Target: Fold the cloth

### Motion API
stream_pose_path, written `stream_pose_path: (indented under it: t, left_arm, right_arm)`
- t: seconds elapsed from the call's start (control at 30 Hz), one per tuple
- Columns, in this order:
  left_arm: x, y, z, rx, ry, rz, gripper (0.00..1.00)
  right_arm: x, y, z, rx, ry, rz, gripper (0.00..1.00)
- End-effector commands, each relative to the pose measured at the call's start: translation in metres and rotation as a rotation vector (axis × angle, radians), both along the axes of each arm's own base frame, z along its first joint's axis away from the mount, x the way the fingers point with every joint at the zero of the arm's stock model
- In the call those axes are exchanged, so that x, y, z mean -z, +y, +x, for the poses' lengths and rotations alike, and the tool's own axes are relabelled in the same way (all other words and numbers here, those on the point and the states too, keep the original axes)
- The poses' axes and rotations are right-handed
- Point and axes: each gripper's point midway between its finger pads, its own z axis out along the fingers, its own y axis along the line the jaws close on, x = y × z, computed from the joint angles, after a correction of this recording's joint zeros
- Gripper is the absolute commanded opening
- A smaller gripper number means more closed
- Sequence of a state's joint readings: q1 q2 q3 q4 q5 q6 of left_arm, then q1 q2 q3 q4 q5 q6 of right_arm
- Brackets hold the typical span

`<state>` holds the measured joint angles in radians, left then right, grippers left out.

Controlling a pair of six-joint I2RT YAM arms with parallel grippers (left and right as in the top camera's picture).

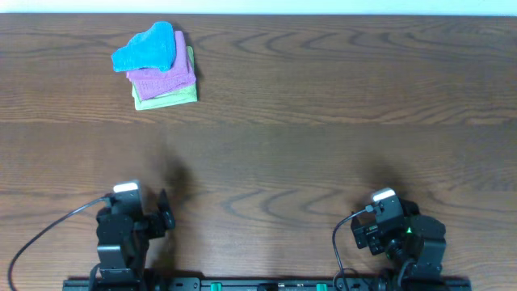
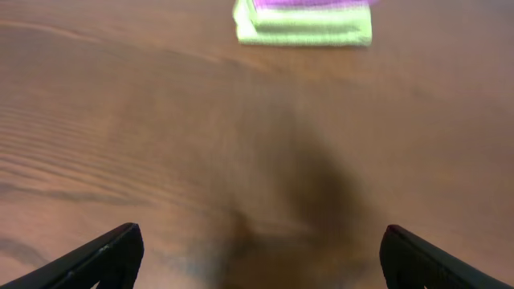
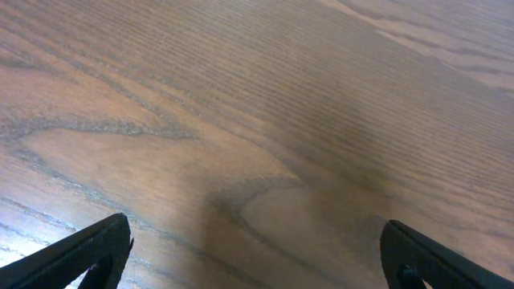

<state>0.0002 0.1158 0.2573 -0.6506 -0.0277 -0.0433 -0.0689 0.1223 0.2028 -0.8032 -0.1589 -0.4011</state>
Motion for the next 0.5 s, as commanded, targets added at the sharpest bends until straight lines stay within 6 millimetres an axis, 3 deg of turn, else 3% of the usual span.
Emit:
stream_pose_path:
  t: [0.0, 0.13, 0.3, 0.47]
  left_arm:
    - [0.018, -0.006, -0.009, 0.080, 0.055, 0.046, 0.95]
    - [0.024, -0.013, -0.015, 0.115, 0.078, 0.022, 0.95]
    - [0.040, -0.005, -0.029, 0.077, 0.142, 0.049, 0.95]
    - [0.048, -0.004, -0.031, 0.068, 0.163, 0.044, 0.95]
  right_arm:
    - [0.000, 0.000, 0.000, 0.011, -0.002, 0.013, 0.99]
    - [0.000, 0.000, 0.000, 0.011, -0.001, 0.013, 0.99]
    - [0.000, 0.000, 0.000, 0.011, -0.002, 0.013, 0.99]
    - [0.000, 0.000, 0.000, 0.011, -0.002, 0.013, 0.99]
